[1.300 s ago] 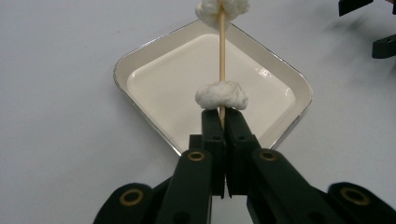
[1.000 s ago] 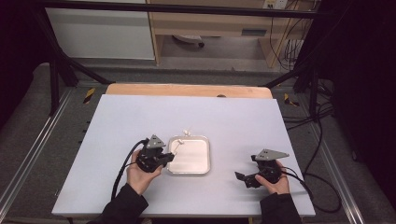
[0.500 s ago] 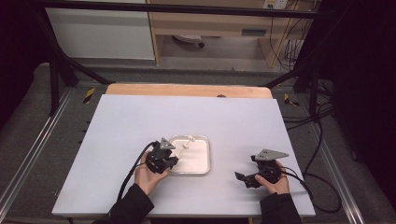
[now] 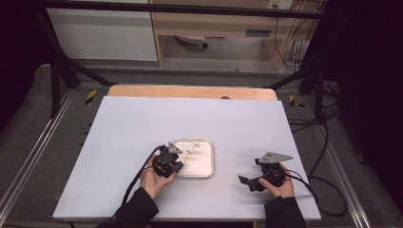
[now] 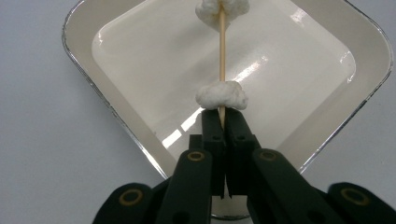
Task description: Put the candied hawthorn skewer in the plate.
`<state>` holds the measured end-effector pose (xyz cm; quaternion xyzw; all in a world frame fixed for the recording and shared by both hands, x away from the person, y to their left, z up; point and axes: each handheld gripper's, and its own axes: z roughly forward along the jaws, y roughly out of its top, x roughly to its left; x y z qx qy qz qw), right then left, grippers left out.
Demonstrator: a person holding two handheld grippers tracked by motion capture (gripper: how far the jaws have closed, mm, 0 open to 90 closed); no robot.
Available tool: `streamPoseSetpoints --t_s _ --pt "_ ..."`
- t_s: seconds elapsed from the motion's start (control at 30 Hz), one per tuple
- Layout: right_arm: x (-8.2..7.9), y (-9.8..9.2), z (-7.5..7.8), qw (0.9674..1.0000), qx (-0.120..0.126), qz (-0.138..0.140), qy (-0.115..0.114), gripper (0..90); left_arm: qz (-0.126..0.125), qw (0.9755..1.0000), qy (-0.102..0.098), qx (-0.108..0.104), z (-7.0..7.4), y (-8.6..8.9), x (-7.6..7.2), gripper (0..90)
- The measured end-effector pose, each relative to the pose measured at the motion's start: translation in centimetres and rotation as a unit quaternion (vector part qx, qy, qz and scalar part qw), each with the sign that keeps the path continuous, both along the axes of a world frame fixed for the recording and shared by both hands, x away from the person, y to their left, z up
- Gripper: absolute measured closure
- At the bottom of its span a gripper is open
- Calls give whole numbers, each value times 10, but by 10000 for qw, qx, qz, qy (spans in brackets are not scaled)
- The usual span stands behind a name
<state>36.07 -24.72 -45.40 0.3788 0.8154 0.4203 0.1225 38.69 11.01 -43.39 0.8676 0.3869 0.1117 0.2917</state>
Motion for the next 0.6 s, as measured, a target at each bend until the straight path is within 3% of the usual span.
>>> streamPoseSetpoints --t_s 0.3,0.6 --pt "0 0 0 10000 14 12 20 9 -101 9999 -9 10 1 1 0 840" --pt "0 -1 0 10000 6 22 1 9 -263 9994 -159 -180 16 15 -3 677"
